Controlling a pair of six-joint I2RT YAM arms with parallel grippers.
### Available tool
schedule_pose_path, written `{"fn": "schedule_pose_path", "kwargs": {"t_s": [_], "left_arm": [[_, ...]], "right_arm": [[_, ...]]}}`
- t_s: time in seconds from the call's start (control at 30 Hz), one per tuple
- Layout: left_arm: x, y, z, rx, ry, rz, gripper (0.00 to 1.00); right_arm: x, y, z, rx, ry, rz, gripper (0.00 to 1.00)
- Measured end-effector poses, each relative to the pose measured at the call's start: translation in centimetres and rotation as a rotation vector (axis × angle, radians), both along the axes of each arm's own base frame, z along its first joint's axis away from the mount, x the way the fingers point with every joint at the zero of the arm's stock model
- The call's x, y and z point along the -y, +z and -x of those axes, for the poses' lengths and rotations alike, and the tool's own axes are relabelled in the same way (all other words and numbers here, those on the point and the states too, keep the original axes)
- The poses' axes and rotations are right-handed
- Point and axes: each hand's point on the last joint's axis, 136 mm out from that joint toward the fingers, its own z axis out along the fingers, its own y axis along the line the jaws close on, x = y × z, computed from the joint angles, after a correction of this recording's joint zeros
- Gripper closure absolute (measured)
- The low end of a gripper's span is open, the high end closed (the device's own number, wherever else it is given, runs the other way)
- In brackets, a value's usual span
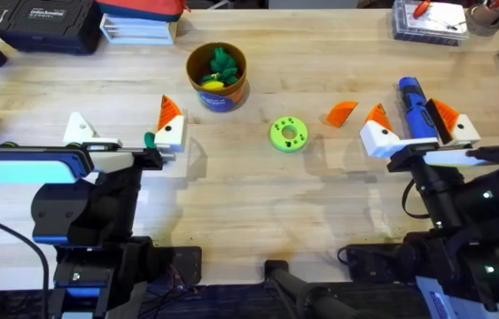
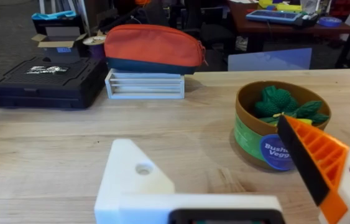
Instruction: Pick up the gripper from the table and insert it into the empty holder that is missing its gripper. Then pick up a screw, insert it into the mounting hole, and use the screwdriver to tighten it. Finally, clean up the table by picking up the vegetable and placing it into the bucket.
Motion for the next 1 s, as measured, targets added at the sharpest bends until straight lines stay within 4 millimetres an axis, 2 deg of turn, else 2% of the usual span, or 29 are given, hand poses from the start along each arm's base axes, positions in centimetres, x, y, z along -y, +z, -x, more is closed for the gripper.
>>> {"fn": "schedule_pose_path", "kwargs": {"t_s": [0.37, 0.47, 0.53, 0.6, 0.7, 0.8, 0.9, 1.0], "left_arm": [[0.0, 0.0, 0.0, 0.0, 0.001, 0.008, 0.016], [-0.4, -0.3, 0.3, -0.051, 0.026, 0.044, 0.015], [-0.8, 0.2, 0.8, -0.09, 0.049, 0.064, 0.015], [-1.1, 1.8, 1.6, -0.121, 0.07, 0.076, 0.015], [-1.4, 4.4, 2.7, -0.184, 0.093, 0.084, 0.015], [-1.6, 5.9, 3.8, -0.316, 0.107, 0.081, 0.015], [-1.7, 6.2, 4.5, -0.485, 0.124, 0.074, 0.015], [-1.7, 5.5, 4.0, -0.627, 0.127, 0.066, 0.015]], "right_arm": [[0.0, -0.1, 0.0, -0.005, 0.001, 0.0, 0.008], [0.0, -0.2, 0.1, -0.024, -0.002, -0.022, 0.008], [-0.1, -0.2, 0.6, -0.075, 0.0, -0.031, 0.008], [-0.1, 0.0, 1.2, -0.134, 0.002, -0.04, 0.008], [-0.3, 1.6, 2.8, -0.232, 0.004, -0.055, 0.008], [-0.3, 3.5, 4.7, -0.335, 0.0, -0.073, 0.008], [-0.4, 5.0, 6.3, -0.445, -0.004, -0.082, 0.008], [-0.4, 6.0, 6.6, -0.498, -0.007, -0.089, 0.008]]}}
